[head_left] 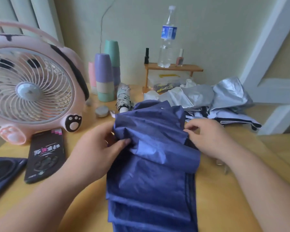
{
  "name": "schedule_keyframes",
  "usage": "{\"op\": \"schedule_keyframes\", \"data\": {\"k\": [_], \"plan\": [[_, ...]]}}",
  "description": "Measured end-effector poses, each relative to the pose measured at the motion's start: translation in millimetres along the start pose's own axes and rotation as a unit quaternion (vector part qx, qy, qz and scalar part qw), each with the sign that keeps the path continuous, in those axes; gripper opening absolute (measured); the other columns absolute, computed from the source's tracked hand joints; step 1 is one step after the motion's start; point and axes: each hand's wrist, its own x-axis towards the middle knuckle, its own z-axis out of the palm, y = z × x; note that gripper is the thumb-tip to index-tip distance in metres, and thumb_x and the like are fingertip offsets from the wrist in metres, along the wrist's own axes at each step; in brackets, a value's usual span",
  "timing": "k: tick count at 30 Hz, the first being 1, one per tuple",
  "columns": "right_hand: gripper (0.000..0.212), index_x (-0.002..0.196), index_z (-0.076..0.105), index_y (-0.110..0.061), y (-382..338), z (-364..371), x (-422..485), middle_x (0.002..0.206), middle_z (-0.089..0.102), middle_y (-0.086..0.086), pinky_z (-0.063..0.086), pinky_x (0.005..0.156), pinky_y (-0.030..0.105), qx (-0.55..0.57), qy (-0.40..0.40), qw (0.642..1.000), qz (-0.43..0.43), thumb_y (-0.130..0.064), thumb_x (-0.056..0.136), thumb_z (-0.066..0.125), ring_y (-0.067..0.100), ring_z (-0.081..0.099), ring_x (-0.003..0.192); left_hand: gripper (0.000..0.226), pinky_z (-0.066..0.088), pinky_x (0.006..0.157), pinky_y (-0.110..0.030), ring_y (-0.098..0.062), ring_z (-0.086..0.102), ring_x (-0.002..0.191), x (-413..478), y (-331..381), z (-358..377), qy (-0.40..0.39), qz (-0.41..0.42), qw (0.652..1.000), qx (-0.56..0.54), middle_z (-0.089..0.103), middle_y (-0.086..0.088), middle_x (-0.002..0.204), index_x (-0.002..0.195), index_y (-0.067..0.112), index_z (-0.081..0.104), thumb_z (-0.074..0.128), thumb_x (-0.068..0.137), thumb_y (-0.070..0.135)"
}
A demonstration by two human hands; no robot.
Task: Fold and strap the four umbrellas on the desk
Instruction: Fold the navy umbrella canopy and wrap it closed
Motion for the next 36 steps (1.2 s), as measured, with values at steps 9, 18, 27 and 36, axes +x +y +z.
{"op": "schedule_keyframes", "data": {"k": [9,18,27,36], "plan": [[0.076,0.132,0.054,-0.056,-55.8,-55.0,-54.3,0.098,0.075,-0.014,0.056,0.066,0.029,0.264,-0.146,0.952,0.057,-0.074,0.061,0.074,0.007,0.073,0.078,0.012,0.053,0.081,-0.048,-0.035,0.067,0.082,1.0,4.0,7.4,0.077,-0.001,0.987,-0.14,0.072,-0.01,0.089,0.092,0.024,0.074,0.074,0.089,0.035],[0.093,0.147,0.047,-0.035,-57.1,-44.5,-67.8,0.11,0.077,0.014,0.056,0.096,0.037,0.5,-0.1,0.86,0.008,-0.016,0.064,0.084,0.027,0.074,0.104,0.025,0.043,0.063,-0.013,-0.01,0.052,0.064,2.4,10.1,7.8,0.064,-0.001,0.973,-0.221,0.062,0.004,0.071,0.084,0.014,0.067,0.055,0.1,0.029],[0.043,0.102,0.082,-0.025,-47.6,-31.6,-56.0,0.086,0.078,0.013,0.058,0.082,0.033,0.641,0.025,0.765,-0.049,-0.022,0.06,0.075,0.026,0.073,0.085,0.016,0.044,0.071,-0.013,-0.003,0.061,0.077,8.0,0.3,3.2,0.052,-0.015,0.998,-0.035,0.07,0.021,0.088,0.1,0.028,0.071,0.078,0.086,0.027],[0.031,0.103,0.08,-0.018,-34.7,-13.8,-53.2,0.1,0.078,0.014,0.058,0.088,0.029,0.537,0.004,0.839,-0.086,-0.012,0.075,0.068,0.027,0.074,0.098,0.031,0.047,0.071,-0.011,0.007,0.067,0.082,3.2,4.3,-3.7,-0.003,0.016,1.0,0.011,0.073,0.027,0.088,0.097,0.034,0.073,0.069,0.087,0.005]]}}
